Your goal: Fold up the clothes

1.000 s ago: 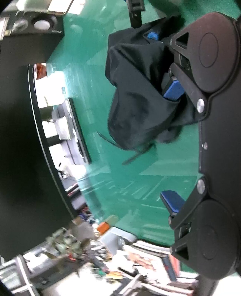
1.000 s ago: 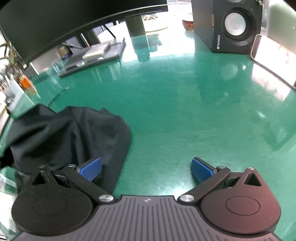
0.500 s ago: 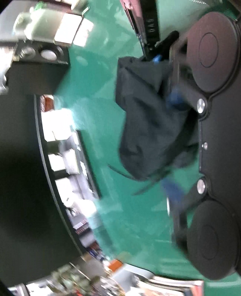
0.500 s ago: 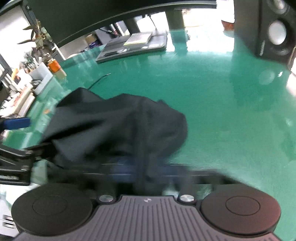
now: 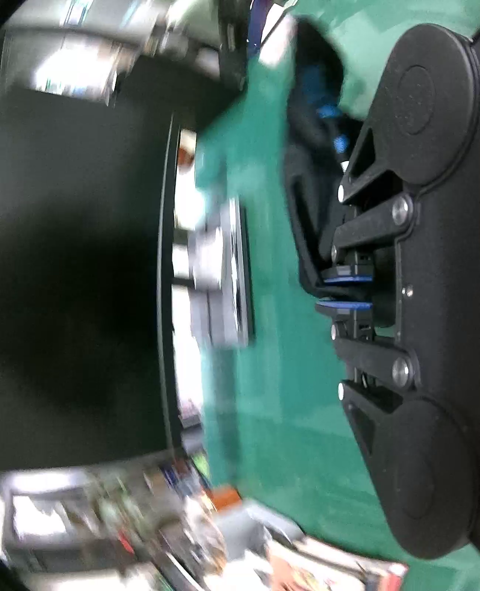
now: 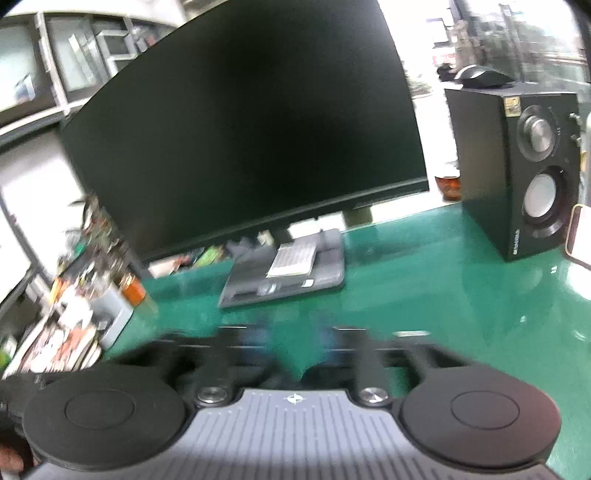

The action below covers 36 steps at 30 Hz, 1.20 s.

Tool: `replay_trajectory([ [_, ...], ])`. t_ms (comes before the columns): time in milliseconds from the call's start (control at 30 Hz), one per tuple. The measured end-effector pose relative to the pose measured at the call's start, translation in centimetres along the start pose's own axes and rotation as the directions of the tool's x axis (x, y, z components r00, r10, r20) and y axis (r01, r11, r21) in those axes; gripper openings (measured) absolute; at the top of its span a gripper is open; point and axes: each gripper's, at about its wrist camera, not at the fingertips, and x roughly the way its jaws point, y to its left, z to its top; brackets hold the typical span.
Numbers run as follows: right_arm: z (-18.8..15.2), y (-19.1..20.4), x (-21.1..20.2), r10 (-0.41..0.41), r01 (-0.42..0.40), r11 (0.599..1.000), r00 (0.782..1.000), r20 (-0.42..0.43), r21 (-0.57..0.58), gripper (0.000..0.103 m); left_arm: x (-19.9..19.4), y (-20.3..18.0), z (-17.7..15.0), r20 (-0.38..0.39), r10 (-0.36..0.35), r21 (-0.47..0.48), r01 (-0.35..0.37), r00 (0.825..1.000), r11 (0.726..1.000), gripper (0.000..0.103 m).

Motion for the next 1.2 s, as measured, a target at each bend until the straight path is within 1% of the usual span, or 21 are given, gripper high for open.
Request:
replay_trajectory([
  [67,-0.1,-0.9,0.5,-0.024,0.025,0.999,1.000,-0.013,0.023,0.099,0.9,2.1,-0.6,-0.046,0.049,-0.051,-0.051,0.998,0.997,0.012],
  [133,-1.4,-1.8,1.6,-0.022,0.023,1.000,0.990,-0.136,0.003,0.098,1.5,4.1,-1.3,-0.096,0.085,-0.089,-0.094,0.992,0.992,0.014],
  [167,-2.0,-2.1,1.7,-0.017,0.015,1.000,0.984,-0.176,-0.008,0.098,1.5,4.7,-1.7,-0.110,0.091,-0.095,-0.102,0.990,0.990,0.017],
  [200,-3.4,-2.5,2.2,-0.006,-0.005,0.999,0.965,-0.263,-0.042,0.096,1.6,5.3,-2.2,-0.127,0.102,-0.102,-0.116,0.987,0.988,0.019],
  [300,-6.5,-2.6,2.6,0.018,-0.070,0.991,0.917,-0.398,-0.116,0.093,1.6,5.5,-3.4,-0.163,0.100,-0.088,-0.116,0.981,0.989,0.026],
  [400,-9.6,-1.8,2.4,0.082,-0.184,0.971,0.860,-0.504,-0.155,0.093,1.4,3.9,-3.6,-0.158,0.087,-0.012,-0.090,0.984,0.996,0.043],
  [433,-10.3,-1.4,2.2,0.098,-0.210,0.964,0.850,-0.517,-0.163,0.093,1.3,3.1,-3.6,-0.149,0.082,0.025,-0.079,0.985,0.997,0.052],
  [467,-10.8,-0.8,2.4,0.109,-0.233,0.957,0.844,-0.524,-0.176,0.093,1.2,2.2,-3.6,-0.140,0.076,0.065,-0.068,0.987,0.996,0.057],
  [533,-11.6,0.5,2.8,0.122,-0.267,0.941,0.842,-0.526,-0.209,0.093,1.0,0.2,-3.5,-0.110,0.063,0.148,-0.046,0.992,0.988,0.078],
  [567,-11.9,1.0,2.9,0.121,-0.272,0.936,0.844,-0.523,-0.223,0.093,0.9,-0.5,-3.5,-0.097,0.058,0.172,-0.041,0.994,0.984,0.080],
  [600,-12.1,1.8,2.8,0.111,-0.281,0.923,0.849,-0.517,-0.264,0.087,0.9,-1.6,-3.6,-0.082,0.051,0.215,-0.033,0.995,0.976,0.080],
  [633,-12.4,2.7,2.6,0.100,-0.290,0.906,0.855,-0.510,-0.309,0.072,1.0,-2.4,-3.5,-0.078,0.051,0.247,-0.030,0.996,0.968,0.081],
  [667,-12.5,3.4,2.4,0.086,-0.289,0.894,0.861,-0.501,-0.342,0.061,1.3,-2.7,-3.4,-0.080,0.053,0.259,-0.031,0.995,0.965,0.081],
  [700,-12.6,3.8,2.3,0.066,-0.278,0.885,0.868,-0.491,-0.373,0.044,1.7,-3.2,-3.3,-0.087,0.057,0.266,-0.032,0.995,0.963,0.081],
  [733,-12.8,4.1,2.1,0.046,-0.267,0.876,0.876,-0.481,-0.402,0.031,2.0,-3.5,-3.2,-0.097,0.054,0.267,-0.026,0.994,0.963,0.081],
  [800,-12.3,3.7,2.3,0.058,-0.263,0.893,0.872,-0.487,-0.366,0.022,2.4,-3.8,-3.0,-0.115,0.033,0.261,-0.002,0.993,0.965,0.081],
  [833,-12.2,3.2,2.2,0.065,-0.256,0.906,0.872,-0.486,-0.338,0.020,2.8,-3.8,-3.0,-0.129,0.024,0.255,0.010,0.991,0.967,0.078],
  [900,-12.2,2.6,2.1,0.071,-0.248,0.917,0.872,-0.484,-0.312,0.018,3.5,-3.6,-3.1,-0.166,0.005,0.238,0.036,0.986,0.971,0.063],
  [967,-12.0,2.1,1.9,0.080,-0.240,0.928,0.875,-0.478,-0.284,0.014,4.2,-3.2,-3.1,-0.210,-0.028,0.194,0.070,0.977,0.978,0.031],
  [1033,-11.9,2.2,2.2,0.078,-0.225,0.935,0.886,-0.457,-0.275,0.013,4.4,-2.8,-2.9,-0.224,-0.031,0.148,0.065,0.974,0.987,0.014],
  [1200,-10.4,1.2,1.9,0.053,-0.149,0.961,0.925,-0.377,-0.233,0.012,3.1,-1.5,-1.6,-0.158,-0.040,0.059,0.050,0.987,0.997,0.014],
])
